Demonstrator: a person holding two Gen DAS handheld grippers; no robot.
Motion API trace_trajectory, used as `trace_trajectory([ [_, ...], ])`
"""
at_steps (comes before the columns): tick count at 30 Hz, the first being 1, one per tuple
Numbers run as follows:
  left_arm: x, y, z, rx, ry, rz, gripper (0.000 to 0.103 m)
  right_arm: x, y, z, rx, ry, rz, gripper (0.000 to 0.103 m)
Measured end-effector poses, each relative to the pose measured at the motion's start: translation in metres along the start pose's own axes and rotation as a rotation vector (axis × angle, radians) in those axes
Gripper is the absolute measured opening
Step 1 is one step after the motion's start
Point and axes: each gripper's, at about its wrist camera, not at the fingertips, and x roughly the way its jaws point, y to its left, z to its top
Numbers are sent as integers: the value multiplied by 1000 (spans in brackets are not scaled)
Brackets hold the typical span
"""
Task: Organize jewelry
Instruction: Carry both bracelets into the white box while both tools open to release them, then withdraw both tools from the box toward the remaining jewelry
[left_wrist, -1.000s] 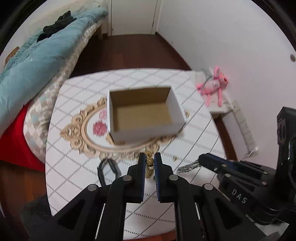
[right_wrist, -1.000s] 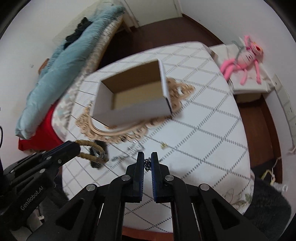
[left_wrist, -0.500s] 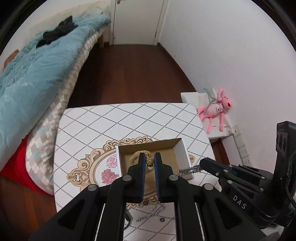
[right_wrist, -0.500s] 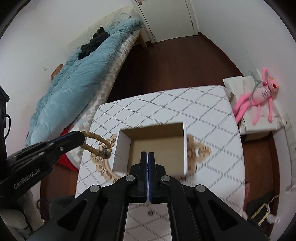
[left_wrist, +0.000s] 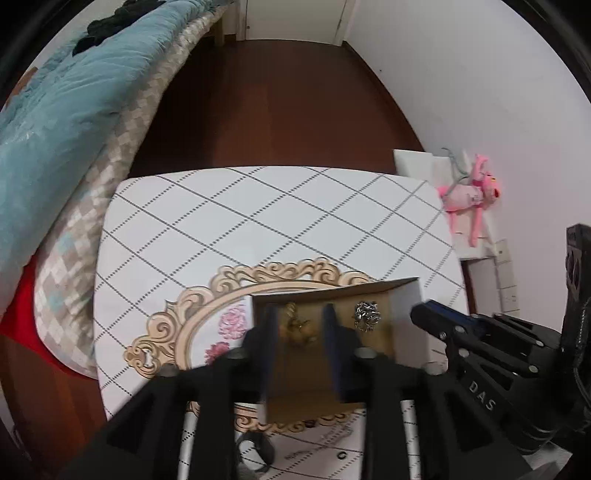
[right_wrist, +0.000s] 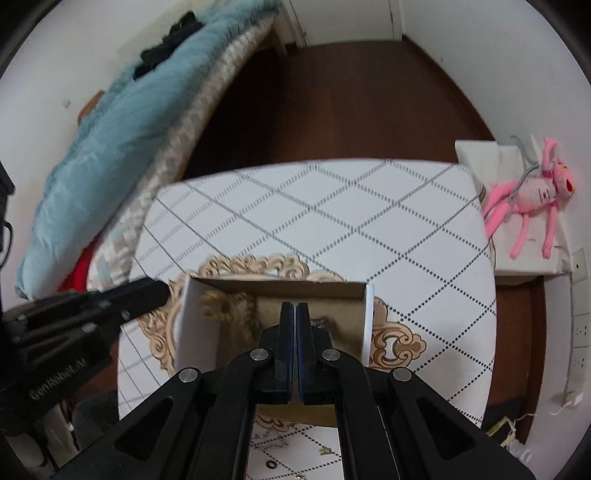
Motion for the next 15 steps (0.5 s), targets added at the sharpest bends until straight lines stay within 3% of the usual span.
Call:
trace_trajectory([
  [2, -1, 5, -3, -12, -25, 29, 66, 1, -3, -4, 3, -1, -17, 28],
  [3, -1, 7, -5, -15, -33, 47, 67, 1, -5, -7, 3, -4, -25, 40],
  [11, 10, 19, -40, -11, -64, 175, 80, -8, -10, -35, -33, -60, -240, 79],
  [13, 13, 20, -47, -14, -73, 185, 91, -7, -11, -42, -44, -62, -287, 92],
  [14, 16, 21, -52, -15, -77, 178, 103, -6, -11, -46, -45, -63, -303, 99],
  [15, 18, 21, -55, -14, -79, 175, 103, -4, -12, -51, -51, -67, -326, 100],
])
